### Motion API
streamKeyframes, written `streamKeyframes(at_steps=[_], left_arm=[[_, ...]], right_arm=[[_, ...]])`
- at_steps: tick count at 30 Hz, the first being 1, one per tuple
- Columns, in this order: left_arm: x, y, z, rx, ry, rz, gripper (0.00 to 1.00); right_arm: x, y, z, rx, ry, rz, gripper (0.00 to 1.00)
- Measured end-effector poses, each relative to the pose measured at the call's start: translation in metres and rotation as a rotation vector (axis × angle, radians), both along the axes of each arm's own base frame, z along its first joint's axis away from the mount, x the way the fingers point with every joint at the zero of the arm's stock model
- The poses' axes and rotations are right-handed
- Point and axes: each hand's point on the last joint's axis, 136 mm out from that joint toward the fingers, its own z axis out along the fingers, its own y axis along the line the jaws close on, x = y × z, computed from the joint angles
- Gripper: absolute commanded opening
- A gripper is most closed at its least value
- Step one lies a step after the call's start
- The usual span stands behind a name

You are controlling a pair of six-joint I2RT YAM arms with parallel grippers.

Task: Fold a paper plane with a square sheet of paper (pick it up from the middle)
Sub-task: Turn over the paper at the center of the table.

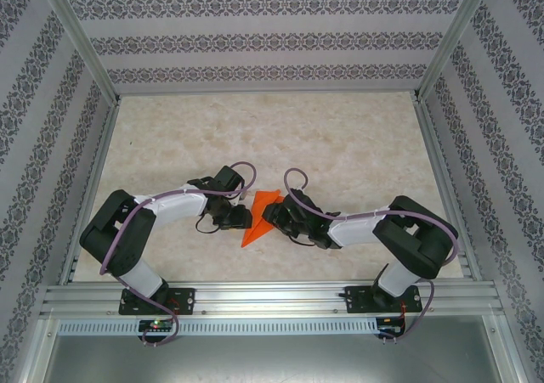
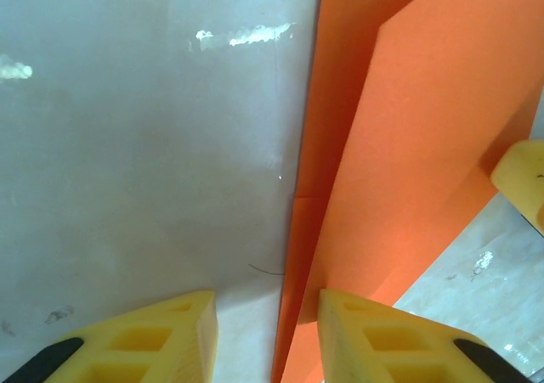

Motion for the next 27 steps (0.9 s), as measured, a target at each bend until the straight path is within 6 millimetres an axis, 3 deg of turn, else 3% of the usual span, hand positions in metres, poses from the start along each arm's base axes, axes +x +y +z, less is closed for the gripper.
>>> streamKeyframes(at_steps=[4, 7, 13, 22, 27], left_arm=[[0.000, 0.000, 0.000, 0.000, 0.001, 0.002, 0.34], [0.000, -0.002, 0.001, -0.009, 0.001, 0.002, 0.33], [-0.014, -0.039, 0.005, -0.134, 0.021, -0.092, 0.34], [-0.016, -0.044, 0.008, -0.164, 0.025, -0.103, 0.34], [-0.015, -0.043, 0.007, -0.158, 0.020, -0.100, 0.33]], right_arm=[[0.000, 0.001, 0.001, -0.002, 0.000, 0.006, 0.46], [-0.002, -0.009, 0.003, -0.071, 0.011, -0.003, 0.46], [0.002, -0.025, 0.020, -0.135, -0.010, -0.033, 0.46], [-0.006, -0.036, -0.006, -0.214, 0.056, -0.029, 0.47], [-0.008, -0.038, -0.008, -0.230, 0.062, -0.023, 0.48]])
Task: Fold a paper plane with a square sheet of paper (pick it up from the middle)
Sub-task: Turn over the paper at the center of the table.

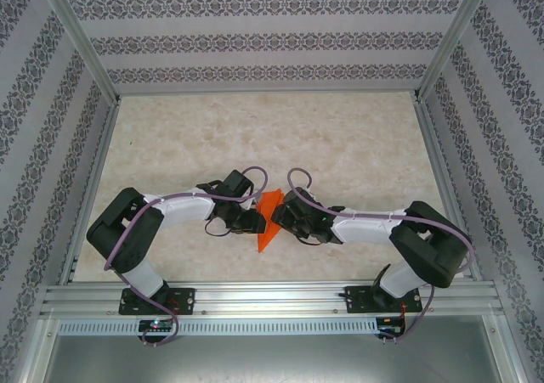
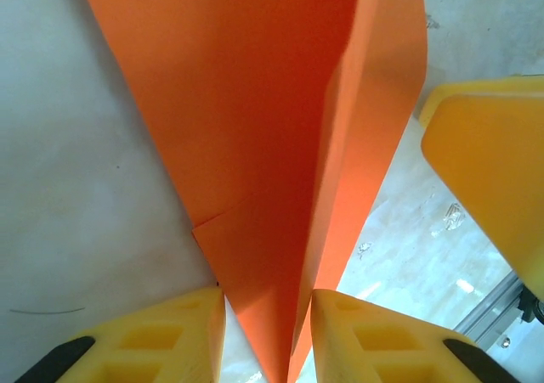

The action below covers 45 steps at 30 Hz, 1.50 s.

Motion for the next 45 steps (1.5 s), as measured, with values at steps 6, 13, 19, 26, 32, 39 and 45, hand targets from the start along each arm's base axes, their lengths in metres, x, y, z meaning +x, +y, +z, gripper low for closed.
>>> streamKeyframes(at_steps=[6, 13, 19, 26, 32, 39, 45], left_arm=[[0.002, 0.003, -0.002, 0.017, -0.012, 0.008, 0.32], [0.001, 0.005, -0.004, 0.025, -0.013, 0.011, 0.32], [0.001, 0.005, -0.004, 0.024, -0.013, 0.011, 0.31], [0.001, 0.005, -0.004, 0.026, -0.016, 0.011, 0.31], [0.002, 0.006, -0.005, 0.030, -0.017, 0.013, 0.29], [0.002, 0.006, -0.005, 0.032, -0.018, 0.014, 0.28], [0.001, 0.007, -0.006, 0.034, -0.019, 0.015, 0.27]], right_arm=[[0.003, -0.007, 0.003, -0.022, -0.013, -0.001, 0.48], [0.011, -0.011, 0.003, -0.020, -0.021, -0.017, 0.48], [0.013, -0.006, -0.004, -0.015, -0.013, 0.003, 0.47], [0.013, -0.005, -0.005, -0.017, -0.009, 0.006, 0.42], [0.016, 0.008, -0.001, 0.035, -0.027, 0.025, 0.38], [0.020, 0.022, 0.010, 0.098, -0.062, 0.047, 0.42], [0.019, 0.030, 0.012, 0.130, -0.064, 0.077, 0.44]])
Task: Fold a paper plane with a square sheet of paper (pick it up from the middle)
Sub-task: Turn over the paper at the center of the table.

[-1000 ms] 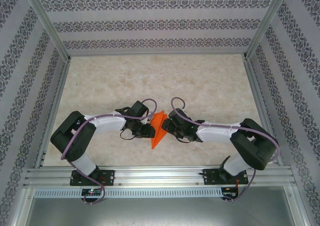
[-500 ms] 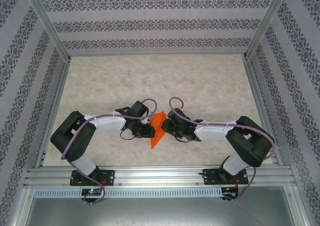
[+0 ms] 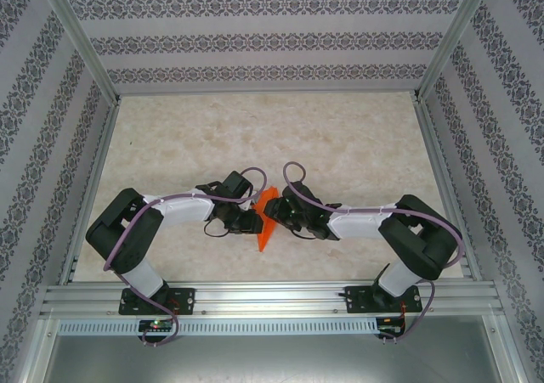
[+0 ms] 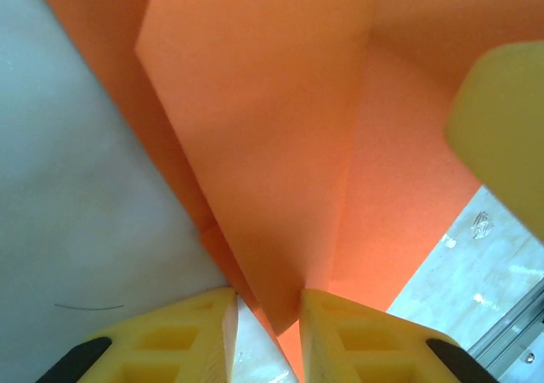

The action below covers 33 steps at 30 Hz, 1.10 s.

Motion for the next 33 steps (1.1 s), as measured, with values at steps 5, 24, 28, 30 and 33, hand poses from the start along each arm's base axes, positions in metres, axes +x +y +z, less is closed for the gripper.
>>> streamKeyframes(at_steps=[5, 24, 28, 30, 33], left_arm=[[0.000, 0.001, -0.001, 0.001, -0.002, 0.001, 0.27], [-0.002, 0.009, 0.004, 0.002, -0.041, 0.035, 0.32], [-0.001, 0.014, 0.015, -0.006, -0.079, 0.067, 0.38], [0.001, 0.017, 0.025, -0.021, -0.113, 0.092, 0.41], [0.004, 0.026, 0.042, -0.038, -0.182, 0.142, 0.44]], right_arm=[[-0.002, 0.003, -0.009, -0.007, 0.007, 0.031, 0.38], [0.004, 0.025, -0.008, -0.015, -0.027, 0.143, 0.10], [0.007, 0.020, -0.004, -0.044, -0.038, 0.154, 0.09], [0.009, 0.013, 0.003, -0.068, -0.052, 0.155, 0.09], [0.014, 0.000, 0.019, -0.137, -0.081, 0.149, 0.09]])
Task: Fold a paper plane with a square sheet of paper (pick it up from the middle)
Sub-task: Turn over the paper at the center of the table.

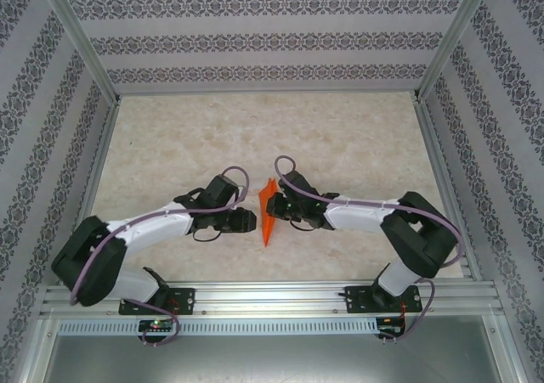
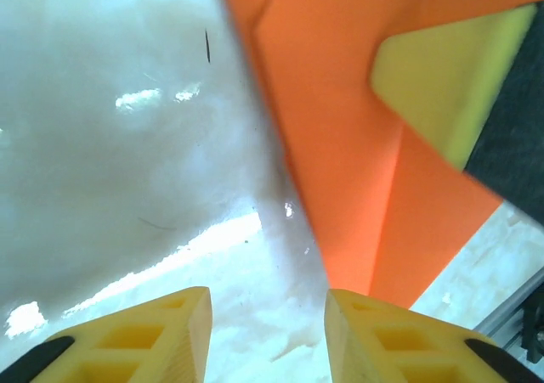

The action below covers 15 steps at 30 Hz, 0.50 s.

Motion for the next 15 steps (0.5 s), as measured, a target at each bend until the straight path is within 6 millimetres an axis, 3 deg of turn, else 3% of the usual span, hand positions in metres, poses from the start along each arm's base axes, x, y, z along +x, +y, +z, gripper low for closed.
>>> streamKeyframes(at_steps=[6, 10, 12, 15], left_arm=[[0.017, 0.029, 0.048, -0.006, -0.200, 0.165, 0.49], [0.022, 0.061, 0.065, 0.042, -0.287, 0.308, 0.51], [0.020, 0.076, 0.065, 0.072, -0.306, 0.366, 0.52], [0.017, 0.098, 0.062, 0.118, -0.322, 0.439, 0.53]], right_arm=[[0.017, -0.034, 0.057, -0.288, -0.120, -0.041, 0.10], [0.019, -0.066, 0.085, -0.596, -0.144, -0.083, 0.10], [0.018, -0.078, 0.086, -0.768, -0.134, -0.082, 0.11], [0.013, -0.086, 0.072, -1.007, -0.100, -0.027, 0.12]])
